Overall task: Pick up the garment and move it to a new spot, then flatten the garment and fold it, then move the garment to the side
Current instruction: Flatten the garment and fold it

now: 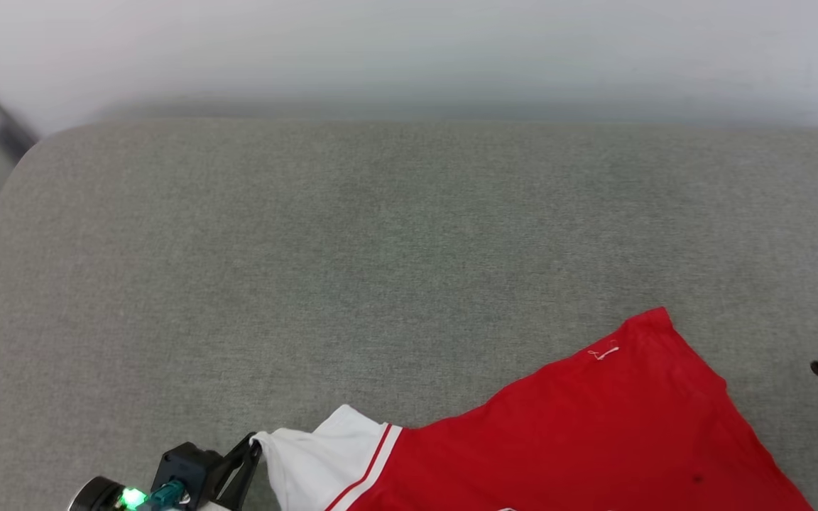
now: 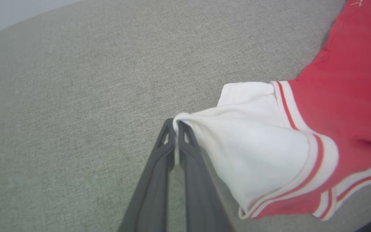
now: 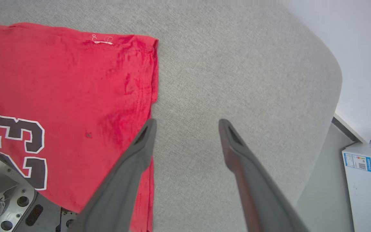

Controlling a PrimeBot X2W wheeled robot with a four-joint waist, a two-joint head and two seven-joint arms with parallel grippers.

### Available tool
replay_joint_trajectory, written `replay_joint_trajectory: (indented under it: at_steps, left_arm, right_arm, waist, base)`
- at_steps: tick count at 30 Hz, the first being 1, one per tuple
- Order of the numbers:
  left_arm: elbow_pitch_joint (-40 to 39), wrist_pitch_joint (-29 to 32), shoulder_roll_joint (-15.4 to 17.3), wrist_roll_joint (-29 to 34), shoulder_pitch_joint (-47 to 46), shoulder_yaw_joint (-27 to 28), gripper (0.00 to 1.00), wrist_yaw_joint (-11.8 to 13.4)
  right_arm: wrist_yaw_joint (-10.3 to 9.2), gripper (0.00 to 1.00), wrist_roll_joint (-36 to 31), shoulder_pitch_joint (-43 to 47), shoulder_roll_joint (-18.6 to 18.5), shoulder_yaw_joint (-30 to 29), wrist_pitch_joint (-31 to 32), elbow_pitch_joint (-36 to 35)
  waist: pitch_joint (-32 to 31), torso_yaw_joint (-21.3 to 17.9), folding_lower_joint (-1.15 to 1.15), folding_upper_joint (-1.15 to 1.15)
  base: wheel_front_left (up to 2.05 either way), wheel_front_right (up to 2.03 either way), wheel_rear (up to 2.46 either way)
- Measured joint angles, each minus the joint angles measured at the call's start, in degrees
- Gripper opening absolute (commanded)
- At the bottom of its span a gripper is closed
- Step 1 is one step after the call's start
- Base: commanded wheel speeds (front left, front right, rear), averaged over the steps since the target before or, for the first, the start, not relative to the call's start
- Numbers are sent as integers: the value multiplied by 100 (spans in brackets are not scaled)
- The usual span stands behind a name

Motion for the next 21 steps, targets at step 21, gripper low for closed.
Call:
replay_joint_trajectory:
  at_steps: [21]
  left_arm:
    - [42, 48, -542, 464, -936, -77, 0, -182]
  right_arm:
    - [0, 100, -289, -3226, 1080, 3070, 935, 2406]
  waist:
    - [1209, 804, 1, 0]
  base:
    - [0, 0, 0]
